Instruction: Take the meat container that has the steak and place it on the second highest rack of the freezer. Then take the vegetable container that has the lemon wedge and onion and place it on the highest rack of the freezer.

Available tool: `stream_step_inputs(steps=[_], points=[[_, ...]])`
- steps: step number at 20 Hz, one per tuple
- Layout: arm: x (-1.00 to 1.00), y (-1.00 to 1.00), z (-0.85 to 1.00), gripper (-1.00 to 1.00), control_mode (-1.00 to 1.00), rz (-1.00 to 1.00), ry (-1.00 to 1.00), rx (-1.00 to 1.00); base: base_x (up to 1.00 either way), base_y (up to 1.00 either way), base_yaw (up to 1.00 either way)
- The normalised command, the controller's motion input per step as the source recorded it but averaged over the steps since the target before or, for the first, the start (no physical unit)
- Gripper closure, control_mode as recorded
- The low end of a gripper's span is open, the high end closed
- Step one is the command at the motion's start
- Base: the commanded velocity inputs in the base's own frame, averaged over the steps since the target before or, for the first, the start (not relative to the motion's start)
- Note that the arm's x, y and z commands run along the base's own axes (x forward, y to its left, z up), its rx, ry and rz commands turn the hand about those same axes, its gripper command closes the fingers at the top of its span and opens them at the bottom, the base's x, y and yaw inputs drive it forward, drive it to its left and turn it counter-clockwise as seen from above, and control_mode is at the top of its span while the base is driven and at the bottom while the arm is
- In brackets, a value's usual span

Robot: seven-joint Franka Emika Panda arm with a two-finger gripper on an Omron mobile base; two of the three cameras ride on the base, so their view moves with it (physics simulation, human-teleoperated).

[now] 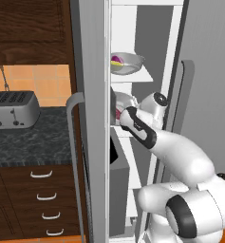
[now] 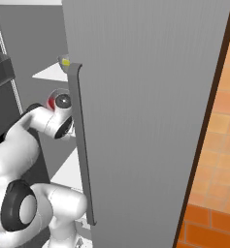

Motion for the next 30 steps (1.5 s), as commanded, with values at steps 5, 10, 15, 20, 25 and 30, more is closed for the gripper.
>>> stream_step_inputs(steps=[5, 10, 15, 20, 25, 30], points=[[0.37, 0.00, -0.23, 1.00, -1.00, -0.03, 0.09, 0.00, 0.00, 0.00, 0.00], [0.22, -0.15, -0.16, 1.00, -1.00, -0.03, 0.06, 0.00, 0.00, 0.00, 0.00], [0.18, -0.21, -0.15, 1.00, -1.00, -0.01, 0.08, 0.02, 0.00, 0.00, 0.00], [0.28, -0.23, -0.16, 1.00, -1.00, 0.00, 0.09, 0.04, 0.00, 0.00, 0.00], [0.58, -0.21, -0.29, 1.00, -1.00, 0.00, 0.12, 0.06, 0.00, 0.00, 0.00], [0.34, -0.03, -0.40, 1.00, -1.00, 0.00, 0.07, 0.02, 0.00, 0.00, 0.00]])
